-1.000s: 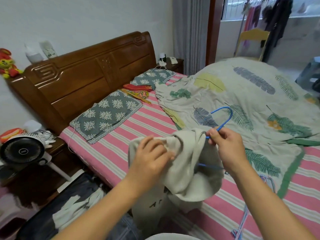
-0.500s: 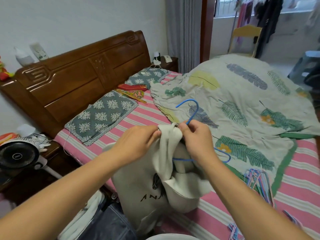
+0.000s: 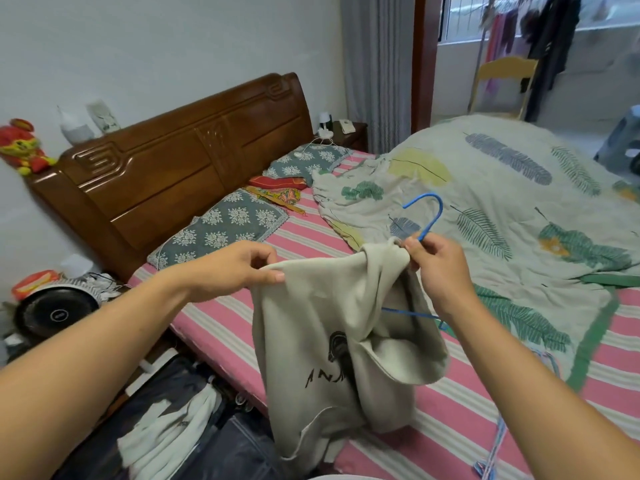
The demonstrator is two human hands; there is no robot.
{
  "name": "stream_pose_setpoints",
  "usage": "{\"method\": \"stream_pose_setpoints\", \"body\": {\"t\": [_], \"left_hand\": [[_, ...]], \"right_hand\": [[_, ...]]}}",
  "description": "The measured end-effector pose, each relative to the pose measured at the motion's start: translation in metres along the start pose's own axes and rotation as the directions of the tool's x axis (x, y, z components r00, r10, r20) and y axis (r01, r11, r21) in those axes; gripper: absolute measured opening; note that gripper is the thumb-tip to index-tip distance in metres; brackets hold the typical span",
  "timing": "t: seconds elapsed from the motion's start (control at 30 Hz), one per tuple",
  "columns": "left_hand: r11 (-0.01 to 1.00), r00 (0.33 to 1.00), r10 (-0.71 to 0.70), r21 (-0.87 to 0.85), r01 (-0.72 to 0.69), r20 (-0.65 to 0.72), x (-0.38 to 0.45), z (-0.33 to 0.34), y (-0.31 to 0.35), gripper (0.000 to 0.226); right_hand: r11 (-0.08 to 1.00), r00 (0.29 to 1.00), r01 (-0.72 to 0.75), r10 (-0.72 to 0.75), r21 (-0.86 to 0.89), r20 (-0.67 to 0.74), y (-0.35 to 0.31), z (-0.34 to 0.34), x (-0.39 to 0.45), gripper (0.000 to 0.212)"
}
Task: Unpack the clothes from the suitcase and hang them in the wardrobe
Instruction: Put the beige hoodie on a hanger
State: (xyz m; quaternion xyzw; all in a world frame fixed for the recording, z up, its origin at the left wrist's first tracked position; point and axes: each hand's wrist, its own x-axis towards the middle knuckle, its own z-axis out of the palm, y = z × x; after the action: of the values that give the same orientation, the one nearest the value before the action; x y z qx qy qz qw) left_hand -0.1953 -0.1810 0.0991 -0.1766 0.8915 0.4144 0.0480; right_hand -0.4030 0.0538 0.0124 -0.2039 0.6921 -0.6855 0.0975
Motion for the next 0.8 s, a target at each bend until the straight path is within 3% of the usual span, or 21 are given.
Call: {"method": "stream_pose_setpoints", "body": {"t": [0.03, 0.07, 0.13, 0.17, 0.27, 0.33, 0.53, 0.7, 0.8], "left_hand": [[0.996, 1.0, 0.015, 0.089, -0.014, -0.016, 0.003, 0.001, -0.001, 0.034], [0.953, 0.999, 0.041, 0.301, -0.034, -0.016, 0.005, 0.002, -0.002, 0.036], [0.686, 0.995, 0.087, 0.728, -0.02, -0.055, 0.009, 0.002, -0.009, 0.037], [0.624, 0.986, 0.133, 0.782, -0.004, -0.101, 0.01, 0.002, -0.007, 0.039], [0.725, 0.931, 0.316, 0.679, -0.114, -0.181, 0.019, -0.007, 0.008, 0.042], [0.7, 0.923, 0.365, 0.689, -0.188, -0.119, 0.025, -0.006, 0.019, 0.037], [0.62, 0.967, 0.218, 0.746, -0.242, 0.133, 0.032, 0.028, 0.018, 0.026], [0.673, 0.919, 0.39, 0.697, -0.246, -0.053, 0.041, 0.051, 0.024, 0.025], [0.683, 0.897, 0.44, 0.668, -0.296, -0.052, 0.053, 0.067, 0.045, 0.021]], "right_hand": [[1.0, 1.0, 0.006, -0.006, -0.012, -0.001, -0.001, -0.001, 0.001, 0.023], [0.999, 1.0, 0.024, -0.024, -0.037, -0.014, -0.001, -0.004, 0.003, 0.023], [0.993, 0.995, 0.079, -0.085, -0.093, -0.054, -0.002, -0.01, 0.008, 0.022], [0.99, 0.993, 0.099, -0.106, -0.103, -0.059, -0.003, -0.012, 0.01, 0.021], [0.997, 0.997, 0.075, -0.075, -0.026, 0.026, -0.003, -0.011, 0.009, 0.023], [0.998, 0.997, 0.055, -0.057, 0.032, 0.057, 0.0, -0.007, 0.005, 0.023], [0.996, 0.996, 0.081, -0.08, -0.024, 0.039, -0.008, 0.005, -0.002, 0.022], [1.0, 0.998, 0.022, -0.023, -0.012, -0.052, -0.003, 0.009, 0.002, 0.019], [0.999, 1.0, -0.028, 0.028, 0.015, -0.013, 0.0, 0.032, -0.008, 0.015]]}}
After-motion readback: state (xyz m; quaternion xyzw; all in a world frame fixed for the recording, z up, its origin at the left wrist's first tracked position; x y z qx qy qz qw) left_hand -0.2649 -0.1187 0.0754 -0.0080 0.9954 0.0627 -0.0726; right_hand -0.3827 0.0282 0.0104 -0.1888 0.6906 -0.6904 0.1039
